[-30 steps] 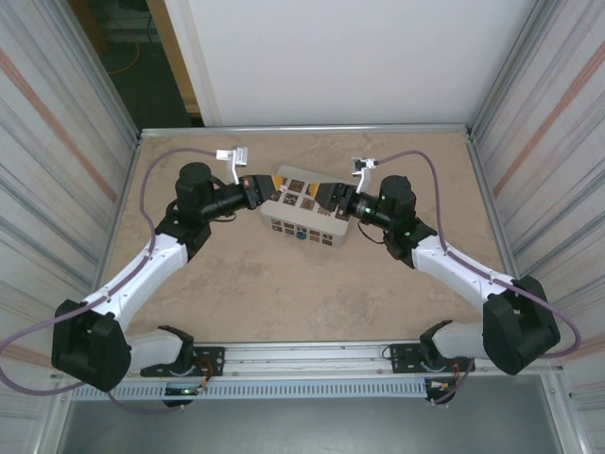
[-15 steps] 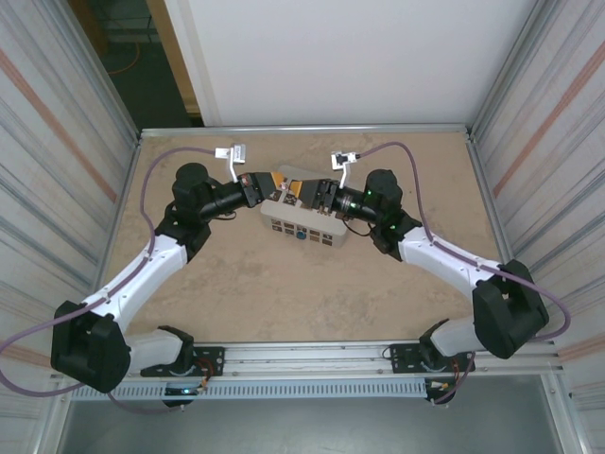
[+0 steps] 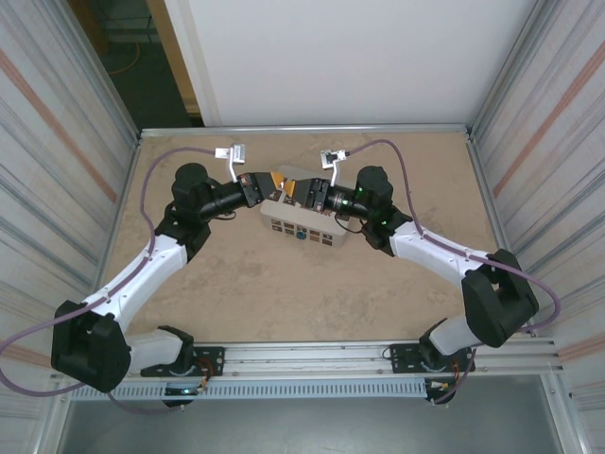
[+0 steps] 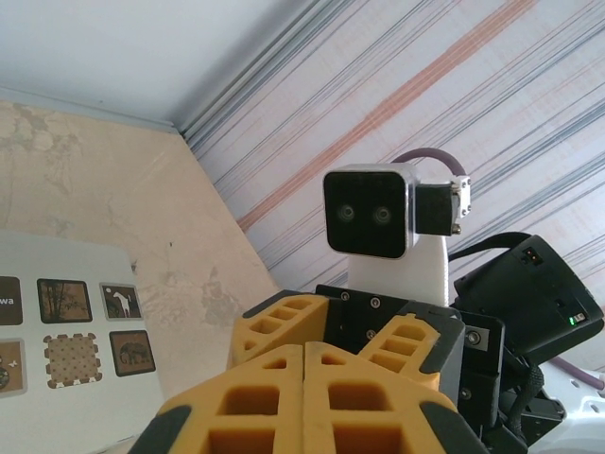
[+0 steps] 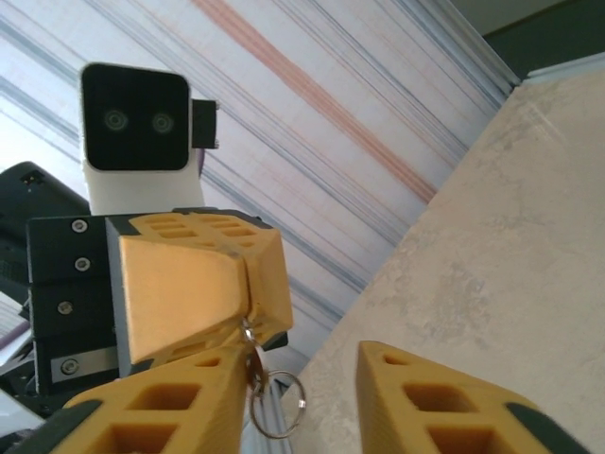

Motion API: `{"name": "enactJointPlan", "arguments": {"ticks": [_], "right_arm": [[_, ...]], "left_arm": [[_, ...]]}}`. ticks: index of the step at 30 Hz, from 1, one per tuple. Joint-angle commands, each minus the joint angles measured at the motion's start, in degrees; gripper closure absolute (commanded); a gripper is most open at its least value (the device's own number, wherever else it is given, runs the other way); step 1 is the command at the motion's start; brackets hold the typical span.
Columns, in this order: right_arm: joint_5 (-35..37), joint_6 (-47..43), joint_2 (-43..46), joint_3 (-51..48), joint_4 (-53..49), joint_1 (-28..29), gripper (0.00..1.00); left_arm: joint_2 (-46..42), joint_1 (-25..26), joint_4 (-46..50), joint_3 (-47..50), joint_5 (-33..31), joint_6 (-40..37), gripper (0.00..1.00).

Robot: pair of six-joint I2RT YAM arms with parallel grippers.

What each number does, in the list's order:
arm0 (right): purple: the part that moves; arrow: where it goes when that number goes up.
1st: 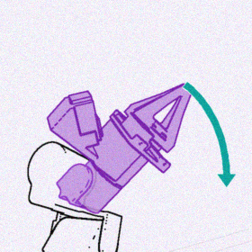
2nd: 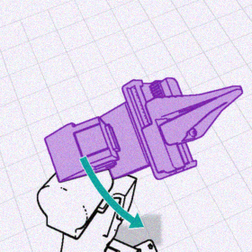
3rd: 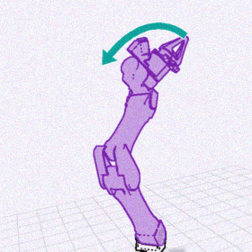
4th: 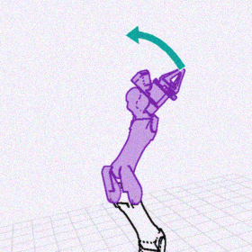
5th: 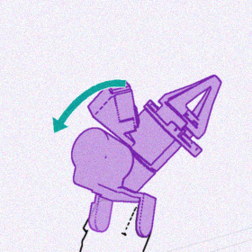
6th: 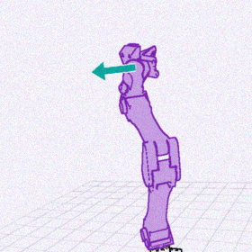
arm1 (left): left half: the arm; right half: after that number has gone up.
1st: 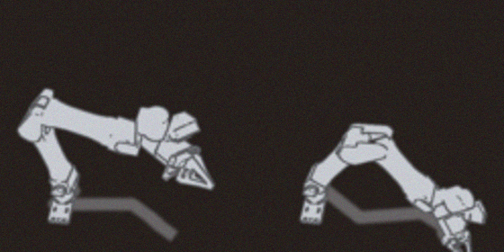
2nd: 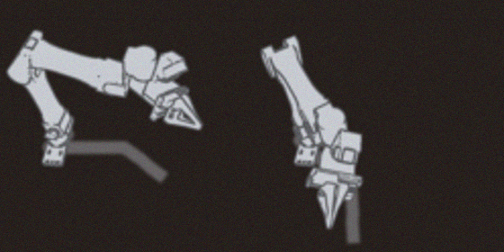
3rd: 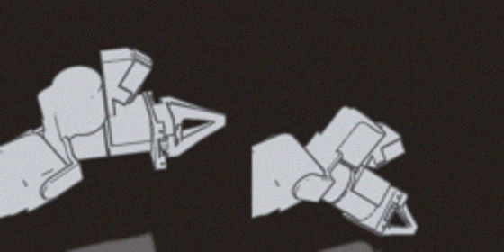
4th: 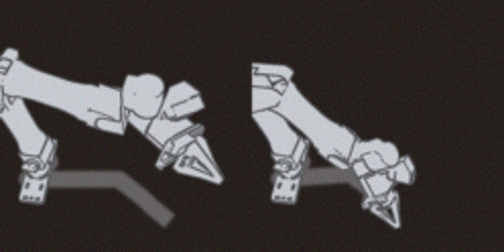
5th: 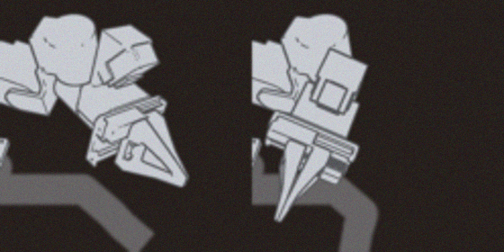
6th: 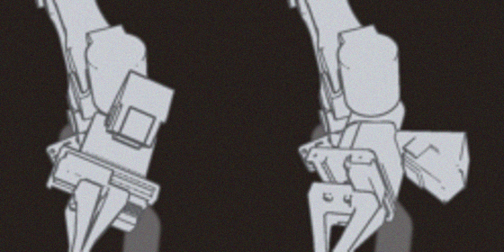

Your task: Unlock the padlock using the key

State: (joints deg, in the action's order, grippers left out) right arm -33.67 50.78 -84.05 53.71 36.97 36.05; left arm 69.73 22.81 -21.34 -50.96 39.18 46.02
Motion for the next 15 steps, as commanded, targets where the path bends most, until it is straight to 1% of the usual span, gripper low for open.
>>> {"name": "enactJointPlan", "arguments": {"ticks": [1, 4, 8, 15], "right_arm": [[-0.94, 0.54, -0.65, 2.00, 1.17, 0.38, 0.73], [-1.20, 0.46, -0.68, 2.10, 1.00, 0.43, 0.80], [-1.56, 0.46, -0.67, 2.36, 0.81, 0.51, 0.84], [-2.10, 0.50, -0.74, 2.28, 0.56, 0.93, 0.88]], "left_arm": [[-0.30, -0.04, -2.52, 0.21, 1.65, 0.61, 1.00], [-0.21, -0.04, -2.61, 0.33, 1.69, 0.65, 1.00], [-0.13, -0.04, -2.91, 0.42, 1.69, 0.79, 1.00], [-0.02, -0.04, -3.44, 0.57, 1.51, 1.00, 1.00]]}}
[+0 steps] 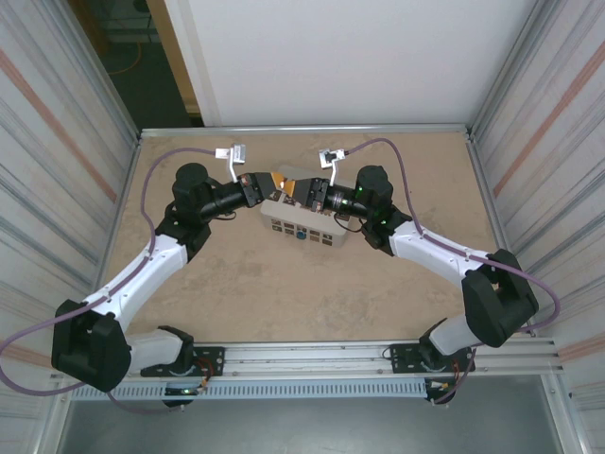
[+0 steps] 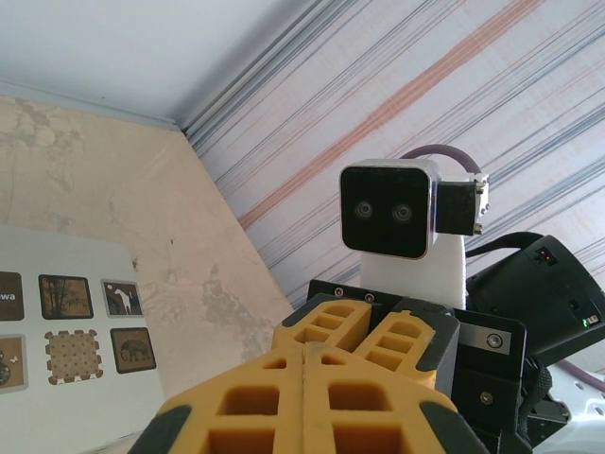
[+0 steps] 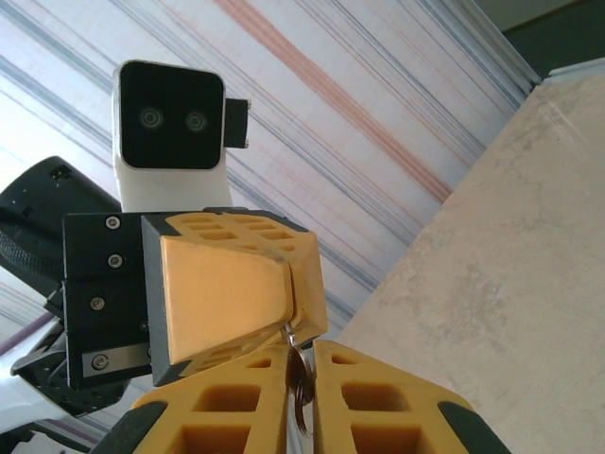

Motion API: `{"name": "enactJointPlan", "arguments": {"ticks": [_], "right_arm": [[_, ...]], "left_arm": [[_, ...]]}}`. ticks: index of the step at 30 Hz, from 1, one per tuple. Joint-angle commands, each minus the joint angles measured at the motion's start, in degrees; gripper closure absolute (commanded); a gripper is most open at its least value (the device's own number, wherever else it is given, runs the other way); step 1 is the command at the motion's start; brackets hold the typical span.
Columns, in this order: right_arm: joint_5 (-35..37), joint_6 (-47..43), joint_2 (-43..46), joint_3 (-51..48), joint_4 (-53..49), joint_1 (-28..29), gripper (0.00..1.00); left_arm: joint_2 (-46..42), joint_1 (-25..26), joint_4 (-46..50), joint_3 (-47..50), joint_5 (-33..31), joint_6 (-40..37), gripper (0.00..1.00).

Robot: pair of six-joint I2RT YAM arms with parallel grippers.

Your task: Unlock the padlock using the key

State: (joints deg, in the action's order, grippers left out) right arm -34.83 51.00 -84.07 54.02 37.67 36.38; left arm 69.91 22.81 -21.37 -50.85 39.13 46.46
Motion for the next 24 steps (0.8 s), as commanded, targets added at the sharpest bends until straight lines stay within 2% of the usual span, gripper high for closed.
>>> {"name": "enactJointPlan", "arguments": {"ticks": [1, 9, 11, 17, 21, 24], "right_arm": [[-1.16, 0.26, -0.69, 2.05, -0.14, 0.74, 0.89], [-0.95, -0.97, 0.22, 2.05, -1.82, 0.82, 1.00], [-0.61, -2.01, 0.79, 2.05, -3.32, 0.84, 1.00], [1.68, -8.24, 3.87, 2.10, -12.65, 0.84, 1.00], [4.23, -13.15, 6.19, 2.32, -21.73, 0.42, 1.00], [3.80, -15.06, 7.07, 2.54, -27.52, -0.96, 1.00]], "left_arm": [[-0.14, -0.04, -3.59, 0.52, 1.62, 0.65, 1.00], [-0.11, -0.04, -3.80, 0.74, 1.65, 0.72, 0.98], [-0.46, -0.01, -3.69, 0.84, 1.39, 0.20, 0.92], [-3.67, -0.07, 3.00, 0.77, -1.86, -4.82, 0.61], [-6.93, -0.17, 12.03, 0.45, -5.87, -10.96, 0.48], [-9.15, -0.22, 16.28, 1.65, -9.02, -14.65, 0.43]]}}
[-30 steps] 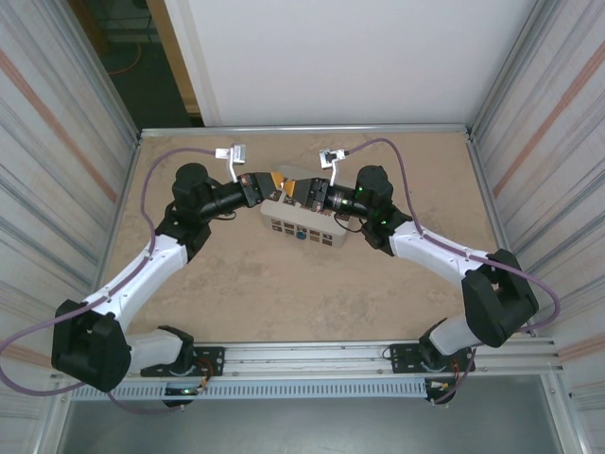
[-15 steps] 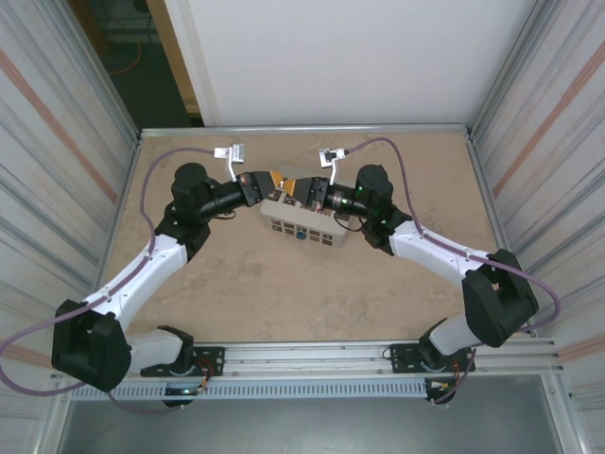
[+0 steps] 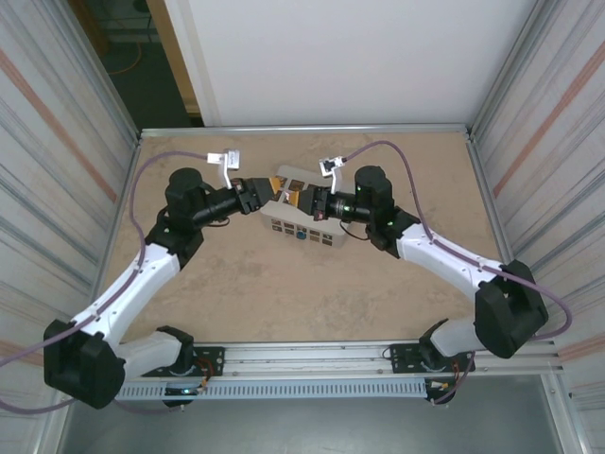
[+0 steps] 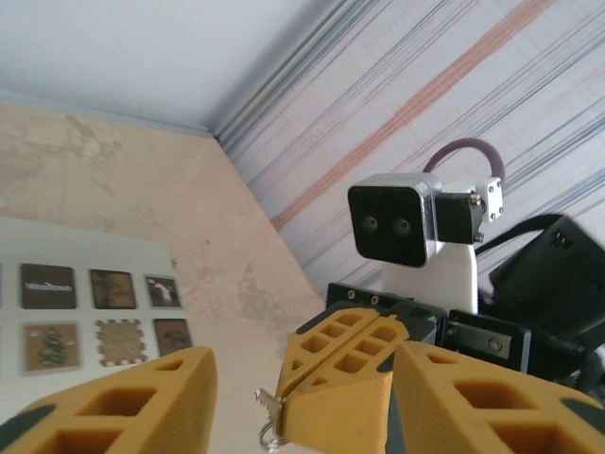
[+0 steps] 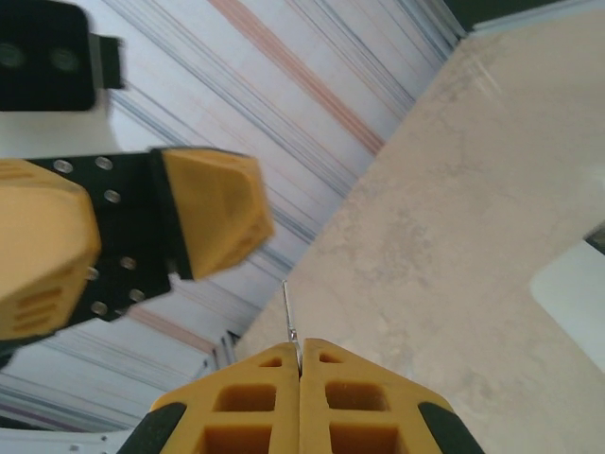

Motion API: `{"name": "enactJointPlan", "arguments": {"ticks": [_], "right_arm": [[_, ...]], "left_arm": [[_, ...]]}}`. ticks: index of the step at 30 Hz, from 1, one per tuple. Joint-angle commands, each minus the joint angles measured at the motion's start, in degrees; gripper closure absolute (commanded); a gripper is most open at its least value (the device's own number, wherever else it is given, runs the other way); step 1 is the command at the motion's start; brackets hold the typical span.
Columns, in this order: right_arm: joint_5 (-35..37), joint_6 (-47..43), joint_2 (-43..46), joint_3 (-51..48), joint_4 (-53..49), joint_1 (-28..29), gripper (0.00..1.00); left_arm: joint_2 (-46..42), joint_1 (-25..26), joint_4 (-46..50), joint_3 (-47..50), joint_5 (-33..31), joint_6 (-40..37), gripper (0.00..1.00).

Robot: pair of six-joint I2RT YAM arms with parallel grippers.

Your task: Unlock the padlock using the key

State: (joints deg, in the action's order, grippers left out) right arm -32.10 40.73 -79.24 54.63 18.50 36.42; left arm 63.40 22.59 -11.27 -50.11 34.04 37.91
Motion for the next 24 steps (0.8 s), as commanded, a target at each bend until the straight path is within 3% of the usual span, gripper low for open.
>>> {"name": "enactJointPlan", "arguments": {"ticks": [1, 6, 14, 24], "right_arm": [[0.51, -5.09, 2.34, 1.84, -9.58, -1.67, 1.00], [-2.12, -5.34, 2.83, -0.26, -12.44, -6.03, 1.00], [-5.92, -1.54, 1.78, -5.33, -7.17, -13.18, 1.00], [-9.73, 1.11, -4.57, -5.75, -3.94, -16.14, 1.00]], "left_arm": [[-3.21, 0.00, 6.71, 1.59, -4.74, -6.79, 0.41], [-3.99, -0.02, 5.77, 5.33, -6.01, -7.74, 0.32], [-2.37, 1.13, 2.31, 12.18, -7.99, -6.75, 0.27], [1.94, 4.04, -8.32, 21.27, -9.75, 0.23, 0.26]]}}
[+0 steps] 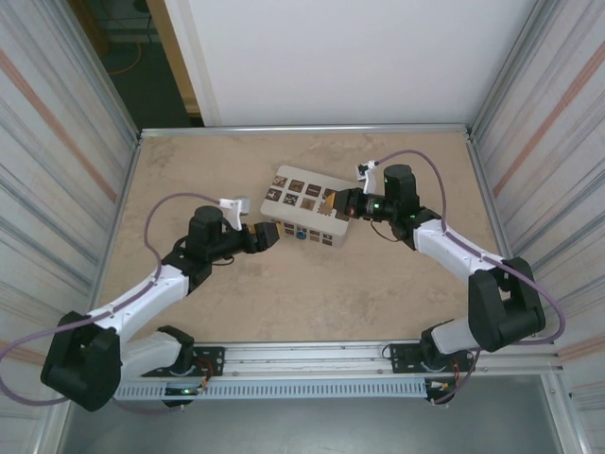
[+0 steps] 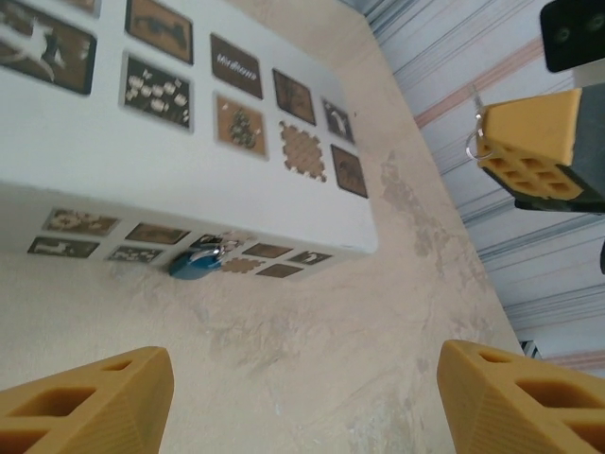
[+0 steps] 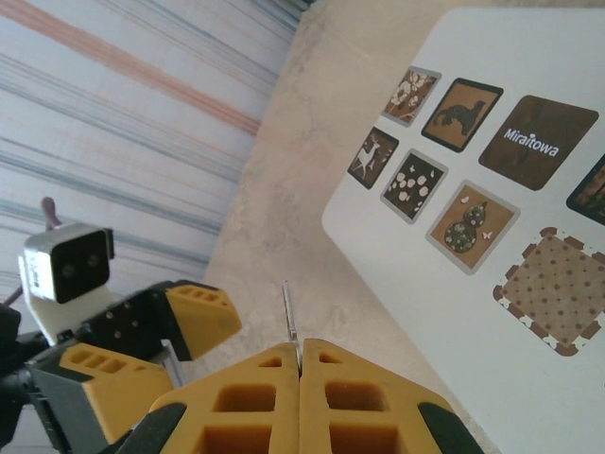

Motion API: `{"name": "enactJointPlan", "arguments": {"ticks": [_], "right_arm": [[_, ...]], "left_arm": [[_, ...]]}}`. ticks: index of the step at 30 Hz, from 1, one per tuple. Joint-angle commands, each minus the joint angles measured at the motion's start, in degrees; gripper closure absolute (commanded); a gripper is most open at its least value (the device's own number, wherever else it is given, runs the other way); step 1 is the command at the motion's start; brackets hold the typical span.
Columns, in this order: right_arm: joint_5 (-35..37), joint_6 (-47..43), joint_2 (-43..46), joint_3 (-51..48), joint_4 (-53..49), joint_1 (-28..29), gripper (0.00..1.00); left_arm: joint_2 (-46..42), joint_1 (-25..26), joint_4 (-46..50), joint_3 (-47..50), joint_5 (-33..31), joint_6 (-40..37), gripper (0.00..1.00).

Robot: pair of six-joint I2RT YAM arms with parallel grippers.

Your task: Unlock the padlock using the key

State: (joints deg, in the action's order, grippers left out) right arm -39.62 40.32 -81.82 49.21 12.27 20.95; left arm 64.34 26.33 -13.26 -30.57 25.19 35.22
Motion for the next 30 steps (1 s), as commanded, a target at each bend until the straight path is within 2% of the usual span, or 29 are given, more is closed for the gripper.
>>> {"name": "enactJointPlan", "arguments": {"ticks": [1, 16, 30], "right_arm": [[-2.30, 1.88, -2.78, -0.50, 3.14, -0.95, 1.00], [-3.17, 4.16, -10.10, -0.63, 9.66, -2.58, 1.00], [-2.68, 1.67, -15.15, -0.43, 6.42, -1.72, 1.00]], "left_arm": [[1.88, 0.39, -7.53, 2.28, -0.65, 3.49, 0.26], [13.50, 1.01, -21.04, 6.02, 0.76, 6.57, 0.27], [13.71, 1.01, -17.78, 5.26, -1.28, 3.85, 0.27]]}}
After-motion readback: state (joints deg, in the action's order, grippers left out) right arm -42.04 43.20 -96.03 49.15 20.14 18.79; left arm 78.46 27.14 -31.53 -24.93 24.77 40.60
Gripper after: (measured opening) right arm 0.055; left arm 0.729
